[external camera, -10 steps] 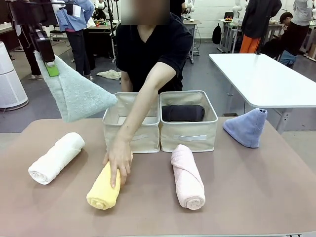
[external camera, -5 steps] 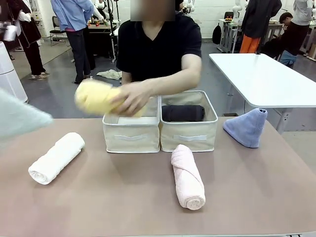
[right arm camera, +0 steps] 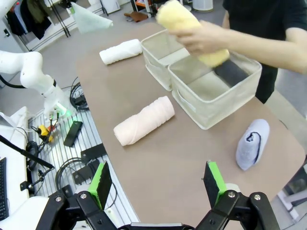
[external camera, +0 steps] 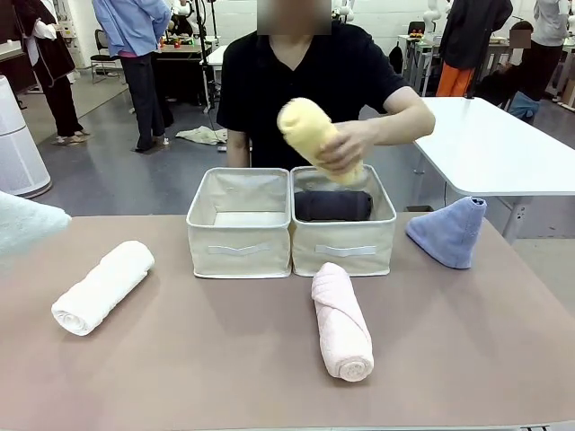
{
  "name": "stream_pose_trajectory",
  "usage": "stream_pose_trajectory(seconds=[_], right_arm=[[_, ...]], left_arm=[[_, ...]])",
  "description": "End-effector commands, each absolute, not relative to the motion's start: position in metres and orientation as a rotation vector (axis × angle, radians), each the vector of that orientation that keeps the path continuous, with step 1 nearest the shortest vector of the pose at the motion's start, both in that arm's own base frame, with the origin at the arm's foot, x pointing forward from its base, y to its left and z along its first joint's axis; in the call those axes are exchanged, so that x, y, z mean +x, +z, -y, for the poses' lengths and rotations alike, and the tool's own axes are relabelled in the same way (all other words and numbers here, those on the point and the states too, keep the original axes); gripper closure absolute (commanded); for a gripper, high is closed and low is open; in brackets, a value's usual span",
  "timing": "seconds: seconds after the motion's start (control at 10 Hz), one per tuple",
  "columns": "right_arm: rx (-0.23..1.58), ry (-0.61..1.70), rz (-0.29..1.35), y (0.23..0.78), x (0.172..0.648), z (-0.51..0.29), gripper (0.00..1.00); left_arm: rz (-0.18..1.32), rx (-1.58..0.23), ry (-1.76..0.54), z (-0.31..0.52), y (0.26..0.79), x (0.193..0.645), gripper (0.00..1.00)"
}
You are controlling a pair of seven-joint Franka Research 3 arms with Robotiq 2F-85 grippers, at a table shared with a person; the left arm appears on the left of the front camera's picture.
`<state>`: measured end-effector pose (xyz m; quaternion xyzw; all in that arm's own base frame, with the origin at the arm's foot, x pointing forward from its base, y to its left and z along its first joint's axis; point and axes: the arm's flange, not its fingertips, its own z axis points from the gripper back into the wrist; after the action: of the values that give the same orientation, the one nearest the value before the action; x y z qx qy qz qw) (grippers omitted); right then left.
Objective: Sort the towels based on their folding style.
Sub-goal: Pick up one triangle-folded towel and place it in the left Fabric basket.
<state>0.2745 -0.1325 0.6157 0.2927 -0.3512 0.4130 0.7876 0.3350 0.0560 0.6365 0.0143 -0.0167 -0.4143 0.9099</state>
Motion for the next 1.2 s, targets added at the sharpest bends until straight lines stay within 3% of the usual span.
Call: stream_pose_trajectory(seconds=[0.0,0.2,0.4,0.7,0.9,1.1], right_arm=[[0.639,0.900,0.768,0.615,0.275,0.131,0.00],[0.639,0.900,0.768,0.615,0.275,0.131,0.00],[0.639,0.900,0.768,0.615,0.275,0.131,0.00],[0.639,0.900,0.768,0.615,0.275,0.131,0.00],[0.639,0.900,0.768,0.615,0.275,0.131,0.00],[0.639,0.900,0.768,0.615,0.275,0.131,0.00]], left_arm=[[0.037,0.041,-0.835,-0.044,0.634,0.345,0.83],[0.071,0.039,-0.806,-0.040,0.639,0.350,0.83],[0.138,0.033,-0.864,-0.007,0.683,0.370,0.83],[0.091,0.028,-0.971,0.076,0.729,0.417,0.83],[0.055,-0.012,-0.945,0.099,0.735,0.441,0.83],[0.110,-0.066,-0.812,0.055,0.709,0.418,0.83]])
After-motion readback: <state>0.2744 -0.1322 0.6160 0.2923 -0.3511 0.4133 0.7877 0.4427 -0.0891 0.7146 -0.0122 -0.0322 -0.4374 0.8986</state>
